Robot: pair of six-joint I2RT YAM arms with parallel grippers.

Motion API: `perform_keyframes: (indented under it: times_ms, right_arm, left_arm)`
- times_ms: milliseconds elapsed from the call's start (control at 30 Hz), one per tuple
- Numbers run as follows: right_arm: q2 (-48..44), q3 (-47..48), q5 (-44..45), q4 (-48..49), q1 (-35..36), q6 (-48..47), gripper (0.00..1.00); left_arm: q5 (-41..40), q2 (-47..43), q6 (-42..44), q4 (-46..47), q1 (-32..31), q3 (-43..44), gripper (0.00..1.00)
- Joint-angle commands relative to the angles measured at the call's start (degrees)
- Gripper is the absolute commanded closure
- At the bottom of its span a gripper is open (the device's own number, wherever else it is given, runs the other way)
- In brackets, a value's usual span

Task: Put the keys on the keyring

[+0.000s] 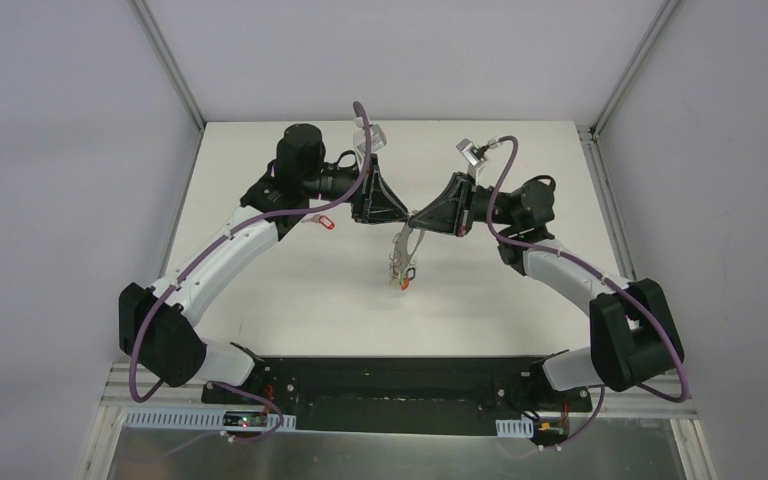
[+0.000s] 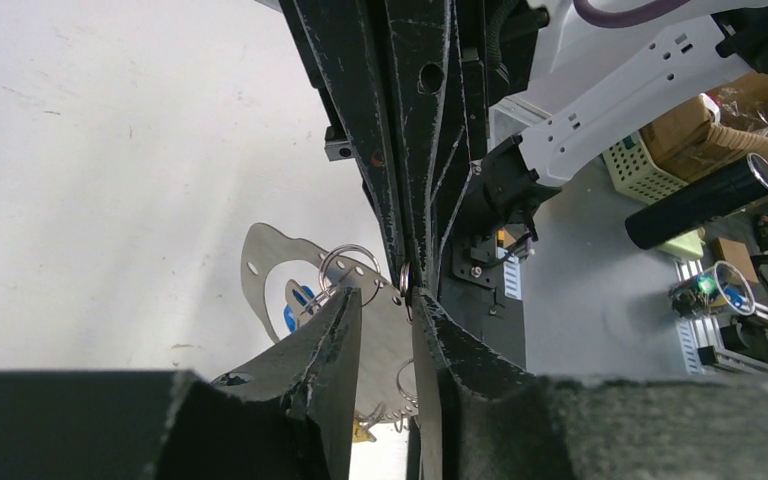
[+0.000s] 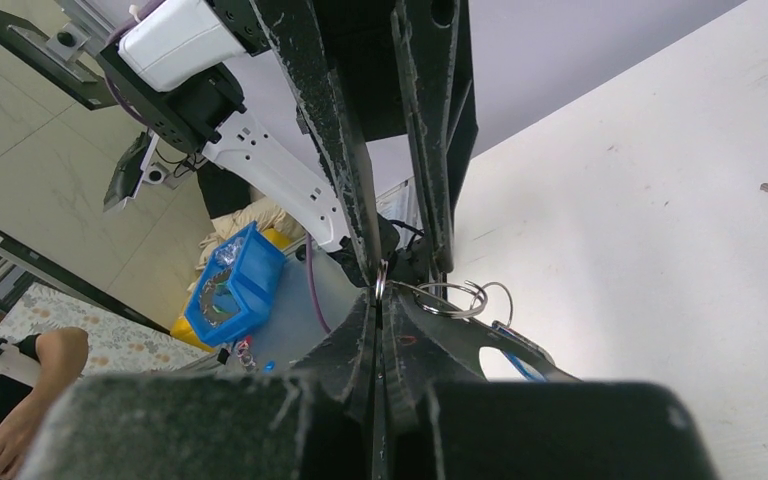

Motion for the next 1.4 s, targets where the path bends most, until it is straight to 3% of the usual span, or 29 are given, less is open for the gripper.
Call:
perform_keyframes:
  times_ms: [0,133,367,500,667,933,1033,1133,1367]
  right_arm:
    - [-0.1,1.3,1.4,5.1,-0.3,1.1,1.0]
    - [0.1,1.2,1.6,5.1,-0.3,1.0,1.0]
    - [0.1,1.2,2.2,5.1,-0.5,0.8,1.0]
    - [0.1,1.1,2.4,5.1,-0.5,0.5,1.0]
    - [0.1,0.9,2.0,3.0,-0.6,-2.3,1.0]
    - [-2.4,2.5,-2.4,-11.9,-1.2,-17.4,0.76]
    - [-3.4,3.3,-3.5,-18.1,-1.2,-22.4,0.69]
    - [-4.0,3.6,-4.1,-21.3,-1.2,-25.0,0.64]
    - [-5.2,3.4,-5.6,-25.3,-0.9,-28.6,0.62]
  left_arm:
    - [2.6,-0.5,-2.3,5.6,0.1,-0.9,0.77]
    - [2.6,-0.2,-3.3,5.9,0.1,-0.8,0.86]
    - [2.9,0.0,-3.1,4.7,-0.7,-1.3,0.91]
    - [2.9,0.3,-2.7,3.6,-1.1,-1.5,1.0]
    - [1.0,0.2,-2.6,0.5,-1.4,-0.2,1.0]
    - [-10.7,5.3,19.0,-38.2,-4.9,17.1,1.0]
    - [-15.5,9.1,23.1,-49.5,-6.6,24.5,1.0]
    - [-19.0,11.4,23.8,-54.1,-7.9,28.6,1.0]
    - [-23.2,14.4,22.2,-56.9,-9.8,32.6,1.0]
